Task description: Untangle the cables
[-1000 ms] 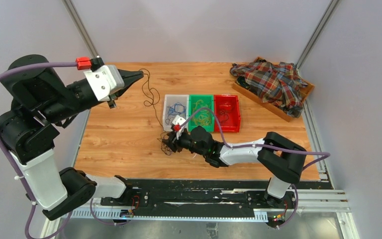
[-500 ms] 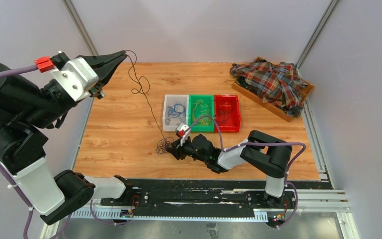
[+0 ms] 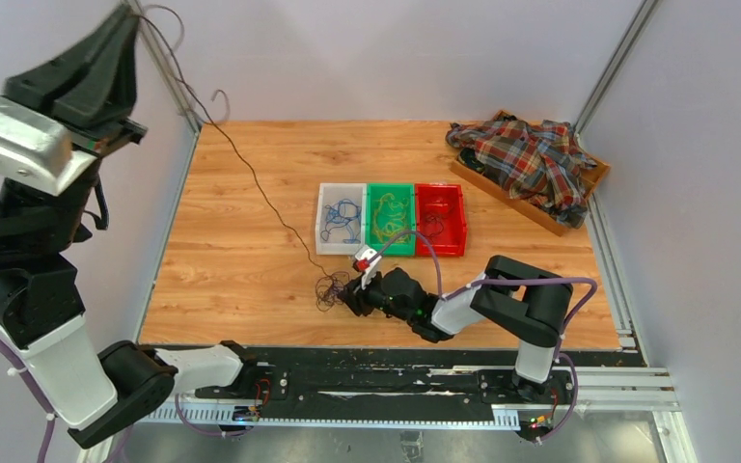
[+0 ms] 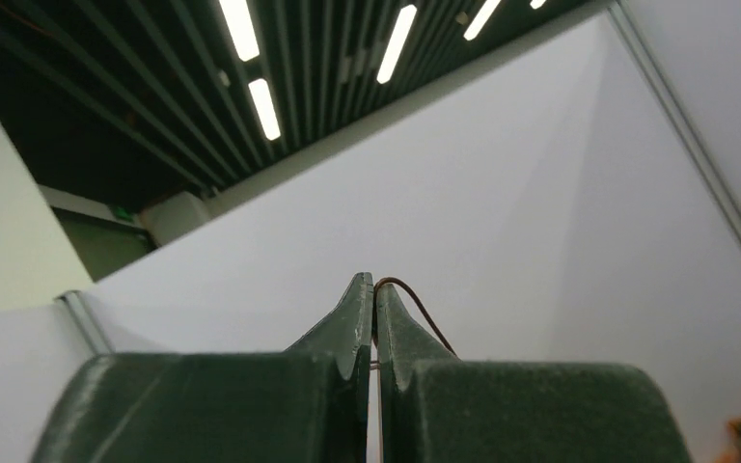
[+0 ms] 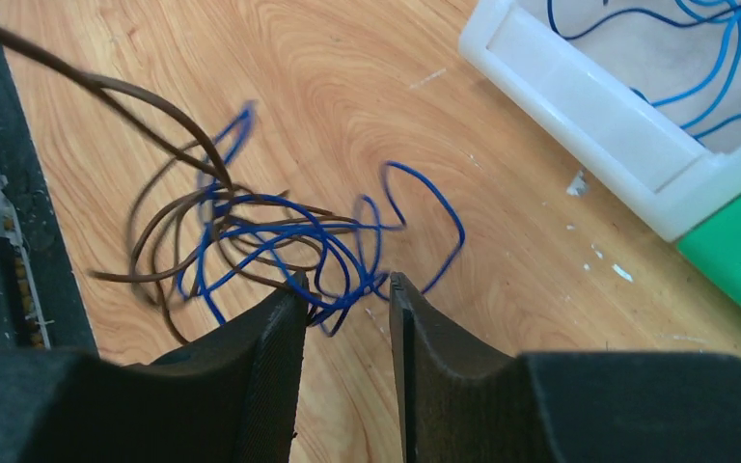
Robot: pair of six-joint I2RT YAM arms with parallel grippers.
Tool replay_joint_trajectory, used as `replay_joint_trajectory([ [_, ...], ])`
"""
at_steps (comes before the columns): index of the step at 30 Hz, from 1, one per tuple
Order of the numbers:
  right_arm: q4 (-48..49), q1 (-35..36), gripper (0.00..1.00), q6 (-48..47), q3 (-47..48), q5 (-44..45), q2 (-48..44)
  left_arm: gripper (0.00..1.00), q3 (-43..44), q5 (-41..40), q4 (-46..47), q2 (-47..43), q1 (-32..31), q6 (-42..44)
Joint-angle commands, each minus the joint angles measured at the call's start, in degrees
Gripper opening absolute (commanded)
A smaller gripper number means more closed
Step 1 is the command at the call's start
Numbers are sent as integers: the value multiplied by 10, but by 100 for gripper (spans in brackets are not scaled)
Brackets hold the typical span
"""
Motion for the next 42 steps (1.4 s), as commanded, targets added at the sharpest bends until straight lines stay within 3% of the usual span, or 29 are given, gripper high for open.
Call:
replay_joint_trajectory([
  [1, -2, 5, 37, 1, -17, 23, -18, 0, 16, -43, 180, 12, -4, 31],
  [7, -6, 7, 39, -5, -38, 40, -27, 1, 7, -83, 306, 20, -4, 52],
  [12, -12, 7, 41, -9, -55, 55, -34, 0, 62, -99, 354, 62, -4, 83],
  [15, -10, 7, 42, -9, -65, 59, -41, 0, 56, -75, 352, 66, -4, 78],
  [19, -33, 7, 51, -14, -68, 63, -92, 0, -49, -24, 338, 16, -4, 50],
  [25, -166, 7, 68, -41, -31, 82, -215, 0, -159, -11, 321, -23, -4, 15],
  [28, -217, 5, 70, -50, -7, 96, -265, 1, -165, 33, 259, -22, -4, -20],
  [33, -284, 5, 70, -62, 54, 167, -314, 0, -176, 196, 157, -15, -4, -56],
  [42, -340, -37, 68, -65, 48, 341, -384, 0, -252, 199, 176, 30, -21, -130],
])
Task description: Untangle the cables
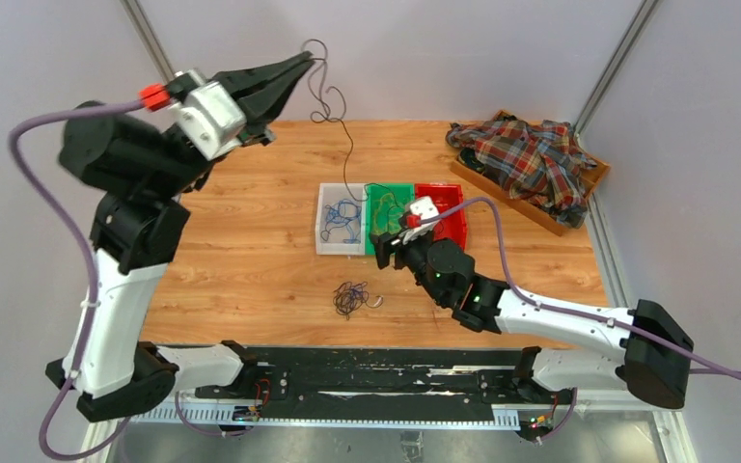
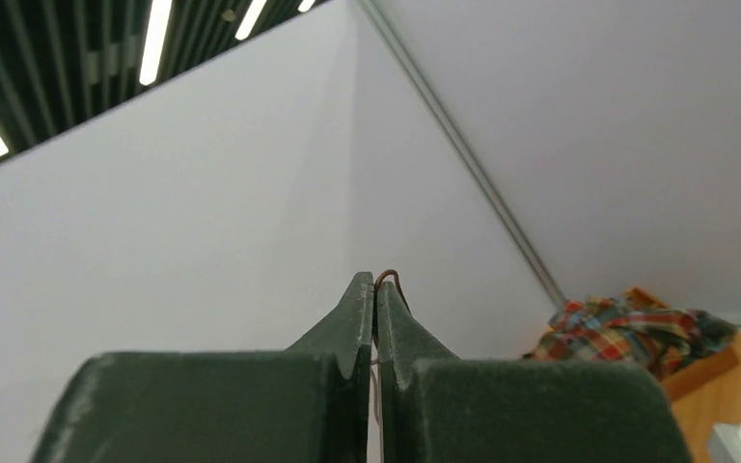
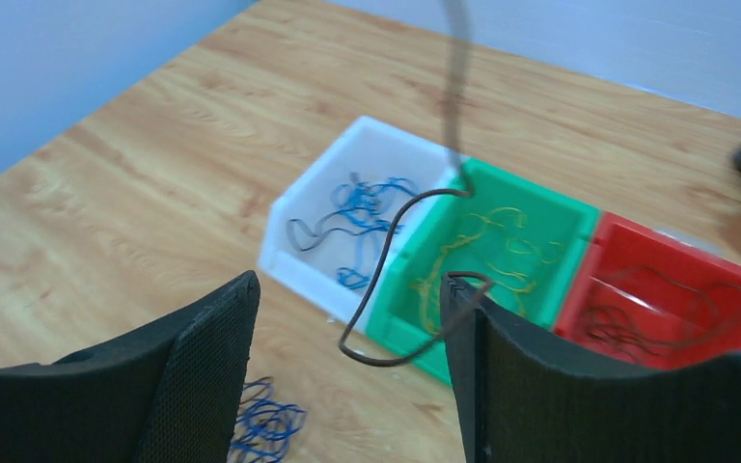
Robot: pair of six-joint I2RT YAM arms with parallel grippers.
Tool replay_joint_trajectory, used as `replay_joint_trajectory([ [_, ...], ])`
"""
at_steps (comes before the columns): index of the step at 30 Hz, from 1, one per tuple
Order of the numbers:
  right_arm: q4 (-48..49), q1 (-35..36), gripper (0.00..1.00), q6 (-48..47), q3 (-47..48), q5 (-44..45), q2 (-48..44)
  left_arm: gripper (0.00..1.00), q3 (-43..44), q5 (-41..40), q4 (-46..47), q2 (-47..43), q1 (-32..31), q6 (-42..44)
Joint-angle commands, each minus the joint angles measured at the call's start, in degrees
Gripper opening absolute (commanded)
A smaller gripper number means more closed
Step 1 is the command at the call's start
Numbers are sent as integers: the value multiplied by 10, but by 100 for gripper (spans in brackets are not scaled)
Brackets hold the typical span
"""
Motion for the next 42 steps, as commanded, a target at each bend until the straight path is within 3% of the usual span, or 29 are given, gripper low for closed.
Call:
replay_joint_trajectory([
  [1, -42, -39, 68, 6, -18, 104, -29, 0, -13, 20, -10, 40, -20, -56],
  [7, -45, -78, 67, 35, -66, 103, -79, 0, -15, 30, -61, 84, -66, -36],
  [12, -45, -112, 66, 52, -94, 84, -106, 1, -30, 32, -45, 105, -91, -40],
  [18, -59, -145, 66, 66, -120, 78, -127, 0, -27, 33, -42, 138, -104, -57],
  [32, -127, -202, 64, 120, -171, 60, -192, 0, -120, 34, -10, 171, -107, -64],
  [38, -146, -223, 62, 137, -179, 62, -208, 0, -65, 22, 26, 220, -107, -55],
  [42, -173, -225, 60, 151, -175, 81, -221, 0, -40, -18, 99, 244, -111, -17],
])
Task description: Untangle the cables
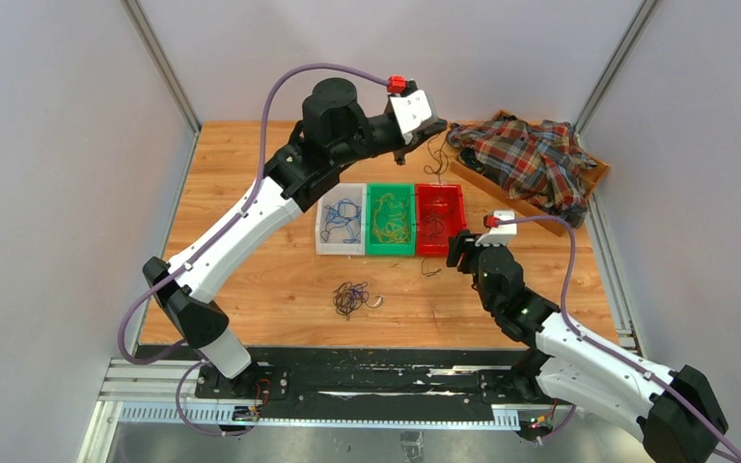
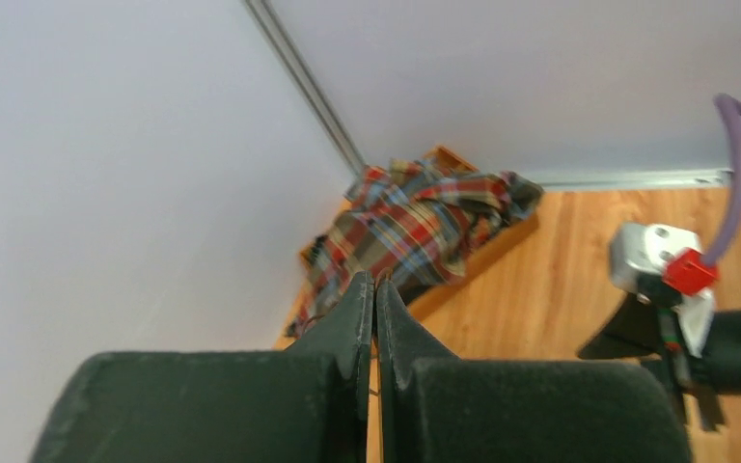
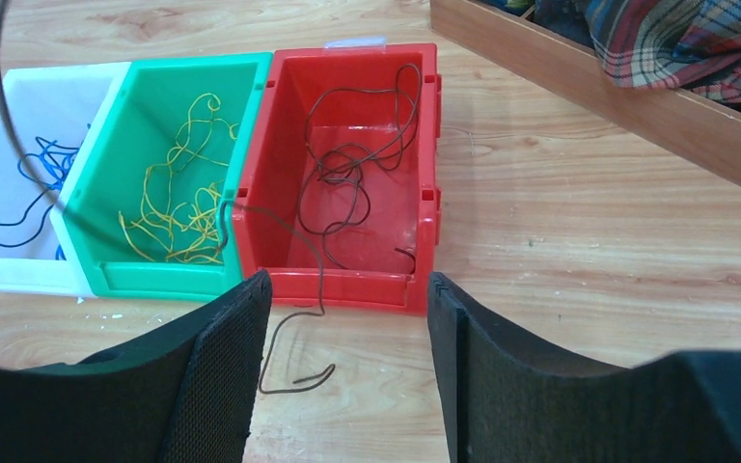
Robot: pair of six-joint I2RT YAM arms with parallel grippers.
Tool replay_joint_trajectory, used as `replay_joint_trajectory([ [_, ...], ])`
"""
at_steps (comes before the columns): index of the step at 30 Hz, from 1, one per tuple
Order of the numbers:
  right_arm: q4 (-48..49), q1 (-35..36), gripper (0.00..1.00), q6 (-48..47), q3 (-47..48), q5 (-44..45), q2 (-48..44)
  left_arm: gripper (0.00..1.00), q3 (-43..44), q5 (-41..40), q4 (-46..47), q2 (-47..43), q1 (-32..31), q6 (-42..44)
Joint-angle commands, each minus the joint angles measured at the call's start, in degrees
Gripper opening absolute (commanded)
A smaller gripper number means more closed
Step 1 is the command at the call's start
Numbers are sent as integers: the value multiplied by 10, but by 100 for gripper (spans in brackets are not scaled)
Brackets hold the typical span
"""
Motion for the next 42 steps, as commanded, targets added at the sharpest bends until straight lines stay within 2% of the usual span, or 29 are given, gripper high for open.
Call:
replay_joint_trajectory([
  [1, -32, -10, 60, 24, 0, 25, -23, 0, 47, -52, 116, 14, -10, 40],
  [7, -50, -14, 58, 23, -1, 35, -46, 0, 37, -126, 251, 21, -10, 77],
  [12, -67, -16, 57, 42, 1, 37, -47, 0, 33, -153, 292, 42, -16, 108],
  [21, -93, -16, 57, 46, 0, 57, -89, 0, 3, -166, 291, 75, -16, 122],
  [28, -108, -16, 56, 38, 0, 75, -110, 0, -10, -166, 286, 100, -17, 101],
  [42, -128, -28, 56, 38, 19, 103, -112, 0, -57, -138, 120, 134, -33, 31],
])
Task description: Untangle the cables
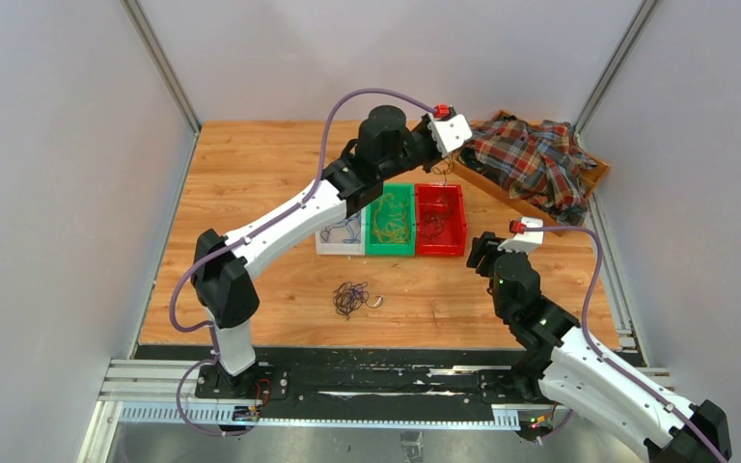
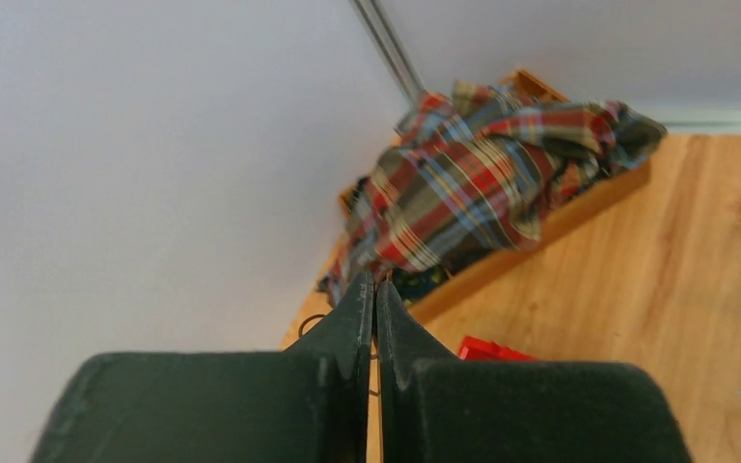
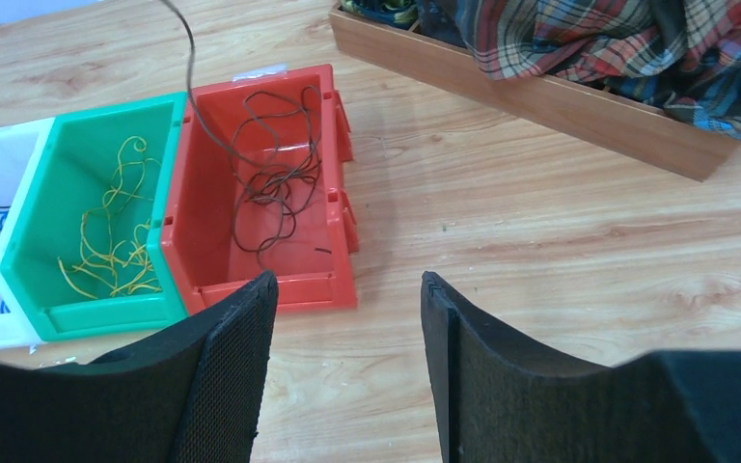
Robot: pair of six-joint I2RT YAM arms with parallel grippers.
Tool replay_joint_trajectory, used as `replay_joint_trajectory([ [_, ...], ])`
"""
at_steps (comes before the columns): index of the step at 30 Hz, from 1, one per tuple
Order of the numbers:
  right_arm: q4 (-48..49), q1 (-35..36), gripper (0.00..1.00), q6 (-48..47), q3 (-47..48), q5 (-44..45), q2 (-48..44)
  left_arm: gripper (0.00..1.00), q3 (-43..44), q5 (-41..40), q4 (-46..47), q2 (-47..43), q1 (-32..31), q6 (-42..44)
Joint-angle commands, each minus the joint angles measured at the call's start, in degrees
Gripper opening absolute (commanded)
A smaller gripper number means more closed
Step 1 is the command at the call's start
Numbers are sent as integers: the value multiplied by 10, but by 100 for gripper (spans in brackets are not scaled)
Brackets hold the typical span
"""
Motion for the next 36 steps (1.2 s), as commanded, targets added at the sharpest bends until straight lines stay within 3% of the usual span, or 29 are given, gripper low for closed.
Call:
replay_joint_trajectory([
  [1, -12, -15, 57, 9, 17, 30, -1, 0, -11, 12, -57, 25, -10, -37],
  [8, -13, -26, 59, 15, 27, 37, 8, 0, -7, 11, -115, 64, -21, -30],
  [17, -46, -33, 59, 39, 37, 62, -16, 0, 145, 47, -266, 193, -23, -28],
  [29, -96, -42, 59, 23, 55, 79, -64, 0, 92, 18, -241, 227, -23, 13],
  [36, -106, -49, 59, 14, 90, 43, -29, 21, 151, -2, -282, 266, -12, 49],
])
